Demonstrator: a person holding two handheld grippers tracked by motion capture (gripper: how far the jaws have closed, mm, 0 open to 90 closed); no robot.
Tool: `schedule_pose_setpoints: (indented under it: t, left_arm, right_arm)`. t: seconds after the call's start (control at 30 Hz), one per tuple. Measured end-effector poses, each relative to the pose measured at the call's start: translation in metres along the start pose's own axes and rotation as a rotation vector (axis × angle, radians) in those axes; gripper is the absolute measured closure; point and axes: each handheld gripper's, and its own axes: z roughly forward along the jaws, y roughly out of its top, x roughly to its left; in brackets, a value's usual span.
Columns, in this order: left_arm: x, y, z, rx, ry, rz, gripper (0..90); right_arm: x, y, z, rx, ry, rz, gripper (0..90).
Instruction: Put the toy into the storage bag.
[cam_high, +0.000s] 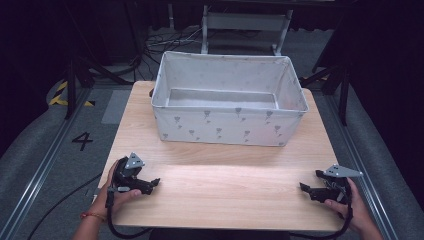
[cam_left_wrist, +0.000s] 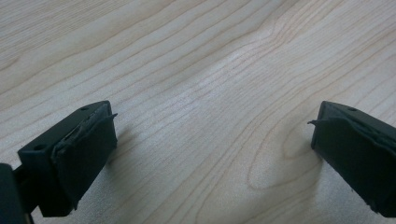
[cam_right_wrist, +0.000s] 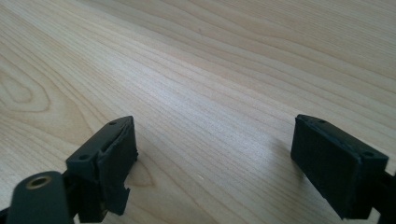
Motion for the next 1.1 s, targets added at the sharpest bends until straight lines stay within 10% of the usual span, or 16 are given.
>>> schedule_pose_setpoints:
  t: [1.1]
  left_arm:
    - [0.0019, 0.0023, 0.0021, -0.001, 0.011, -0.014, 0.2]
  right_arm:
    - [0.0002, -0.0002, -0.0001, 0.003, -0.026, 0.021, 13.0]
